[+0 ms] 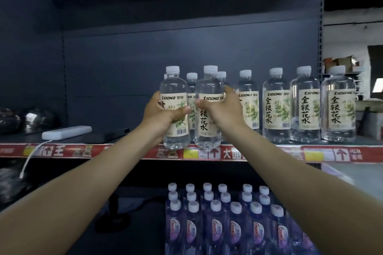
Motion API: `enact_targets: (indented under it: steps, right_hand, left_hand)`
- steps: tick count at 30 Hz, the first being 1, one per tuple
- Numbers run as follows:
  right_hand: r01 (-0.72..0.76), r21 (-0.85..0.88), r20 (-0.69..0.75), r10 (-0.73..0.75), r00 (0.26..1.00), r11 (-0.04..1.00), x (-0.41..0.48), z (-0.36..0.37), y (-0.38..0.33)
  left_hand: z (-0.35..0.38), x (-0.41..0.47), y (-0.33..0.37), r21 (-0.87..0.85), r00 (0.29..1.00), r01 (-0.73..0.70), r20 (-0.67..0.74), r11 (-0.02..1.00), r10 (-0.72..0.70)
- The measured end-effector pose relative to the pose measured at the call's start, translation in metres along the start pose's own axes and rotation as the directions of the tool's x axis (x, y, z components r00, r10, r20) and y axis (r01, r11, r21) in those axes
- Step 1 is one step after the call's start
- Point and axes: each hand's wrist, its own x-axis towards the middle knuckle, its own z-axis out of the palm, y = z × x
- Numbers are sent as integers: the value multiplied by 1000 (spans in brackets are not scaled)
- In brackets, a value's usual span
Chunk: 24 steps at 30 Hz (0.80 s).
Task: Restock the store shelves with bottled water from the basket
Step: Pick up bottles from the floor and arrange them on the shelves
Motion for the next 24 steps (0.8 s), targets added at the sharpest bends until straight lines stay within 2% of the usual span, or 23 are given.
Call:
enact_targets:
  steps: [10,13,16,18,21,24]
  right_hand:
    - [69,-59,-32,-71,997,996,1,17,16]
    - [102,-76,-83,-108,991,992,2,29,23]
    - [124,-124,-86,-135,987,985,-3,33,29]
    - [139,-178,-51,-151,987,974,-6,31,33]
    - [146,-345,-11,-159,987,927,-9,23,39]
    - [66,-402,95,-30,995,913,-16,15,42]
  left_hand:
    - [4,21,-27,4,999,-22,48,1000,22]
    - [7,21,-27,232,996,-81,-28,969,90]
    - [11,18,-30,381,990,-124,-15,916,140]
    - [10,17,-34,417,992,-114,6,902,123]
    - [4,16,-39,497,999,-50,36,866,37]
    - [0,15,-44,586,997,-14,72,810,-34]
